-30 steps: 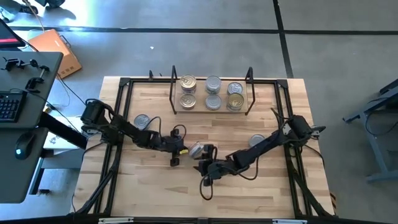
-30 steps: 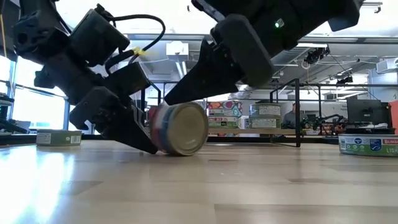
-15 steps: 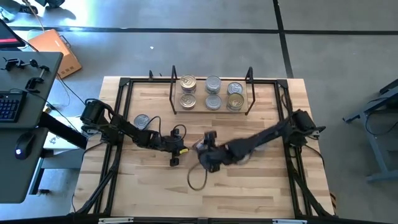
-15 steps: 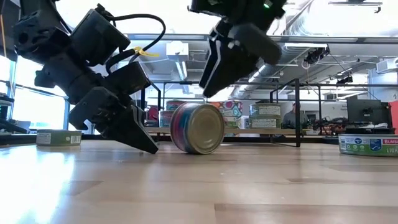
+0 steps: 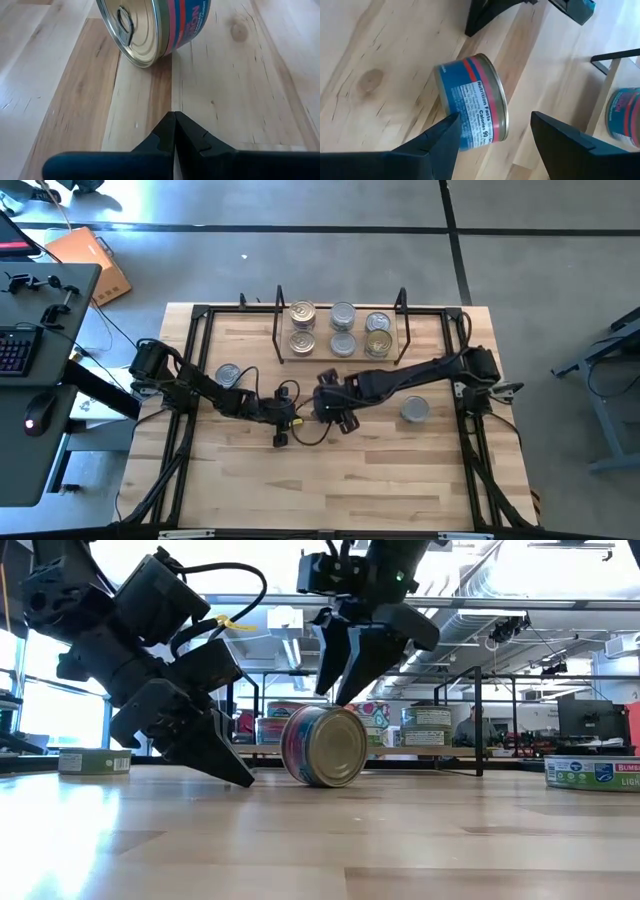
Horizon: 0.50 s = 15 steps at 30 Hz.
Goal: Stack canned seafood by type on shelf
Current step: Stack the blue-pink tuna can on top of the blue-pink tuna can on the shelf
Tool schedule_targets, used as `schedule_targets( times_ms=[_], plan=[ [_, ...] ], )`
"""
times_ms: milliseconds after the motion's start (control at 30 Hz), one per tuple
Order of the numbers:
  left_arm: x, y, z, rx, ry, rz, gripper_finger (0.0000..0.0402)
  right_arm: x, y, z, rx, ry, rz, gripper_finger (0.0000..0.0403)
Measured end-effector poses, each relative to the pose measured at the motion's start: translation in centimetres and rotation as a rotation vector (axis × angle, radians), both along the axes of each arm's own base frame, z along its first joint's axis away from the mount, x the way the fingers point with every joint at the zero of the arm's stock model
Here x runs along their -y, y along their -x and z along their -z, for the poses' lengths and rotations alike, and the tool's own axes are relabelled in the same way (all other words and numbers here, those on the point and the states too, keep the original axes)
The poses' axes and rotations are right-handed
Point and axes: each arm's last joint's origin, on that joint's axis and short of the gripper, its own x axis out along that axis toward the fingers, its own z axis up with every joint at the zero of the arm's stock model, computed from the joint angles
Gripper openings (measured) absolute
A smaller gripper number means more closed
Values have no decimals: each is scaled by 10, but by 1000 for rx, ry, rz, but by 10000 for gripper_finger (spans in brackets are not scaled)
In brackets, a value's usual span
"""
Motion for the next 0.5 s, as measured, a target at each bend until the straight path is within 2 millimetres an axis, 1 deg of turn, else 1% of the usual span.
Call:
schedule_targets(
  times_ms=[167, 233, 333, 500],
  plan=[
    [0, 0, 0, -1, 1, 2, 0, 5, 0, 1, -18, -62, -8, 235],
    [0, 0, 0, -1, 1, 3, 0, 5, 1, 1, -22, -71, -13, 241],
    [0, 0, 0, -2, 1, 3, 0, 4, 1, 1, -29, -70, -15, 261],
    [0, 0, 0, -3, 1, 3, 0, 1, 2, 1, -31, -67, -26, 307]
  ],
)
